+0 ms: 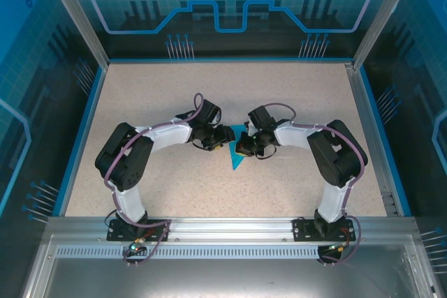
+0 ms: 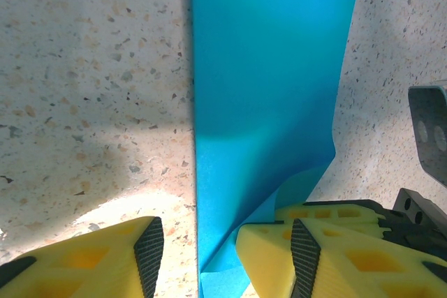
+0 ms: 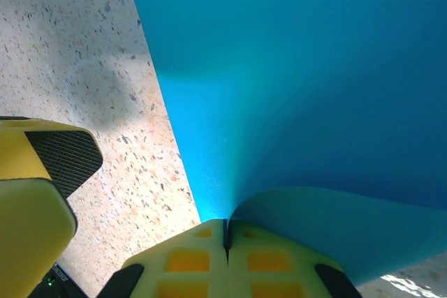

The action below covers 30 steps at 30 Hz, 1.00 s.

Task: Fold a paper plane with a square sheet of paper (pick it up from the middle)
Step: Third fold the triangle at the center of the table.

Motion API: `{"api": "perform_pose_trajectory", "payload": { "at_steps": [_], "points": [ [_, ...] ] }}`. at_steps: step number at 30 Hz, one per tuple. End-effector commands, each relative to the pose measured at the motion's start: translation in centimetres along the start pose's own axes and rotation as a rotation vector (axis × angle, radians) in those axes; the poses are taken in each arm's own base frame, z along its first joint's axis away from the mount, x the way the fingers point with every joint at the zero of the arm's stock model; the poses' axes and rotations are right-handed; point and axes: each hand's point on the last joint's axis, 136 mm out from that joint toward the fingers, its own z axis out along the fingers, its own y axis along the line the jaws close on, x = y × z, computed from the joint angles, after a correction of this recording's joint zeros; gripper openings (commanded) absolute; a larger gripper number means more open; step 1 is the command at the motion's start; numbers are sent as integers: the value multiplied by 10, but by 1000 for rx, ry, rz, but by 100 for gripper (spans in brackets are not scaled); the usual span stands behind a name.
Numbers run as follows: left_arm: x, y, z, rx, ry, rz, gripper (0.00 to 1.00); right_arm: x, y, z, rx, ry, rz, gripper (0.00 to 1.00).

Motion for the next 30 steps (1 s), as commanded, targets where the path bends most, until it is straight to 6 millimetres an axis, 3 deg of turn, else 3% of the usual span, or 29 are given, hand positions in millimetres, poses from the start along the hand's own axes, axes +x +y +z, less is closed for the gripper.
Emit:
{"api": "perform_pose_trajectory", "payload": {
  "at_steps": [1,18,22,27,30],
  "points": [
    [0,2,-9,-6,-19,1,55,4,-2,6,27,19,-7,4],
    [-4,5,-17,-27,-51,-3,55,6,-8,12,51,36,3,8],
    [-6,10,-21,-44,-71,-22,55,7,-10,13,56,38,7,16],
    [-9,20,-26,-67,-96,-61,55,7,-10,13,59,37,8,36],
    [-12,27,-29,-74,-110,-87,55,7,-10,13,59,35,6,41]
  ]
}}
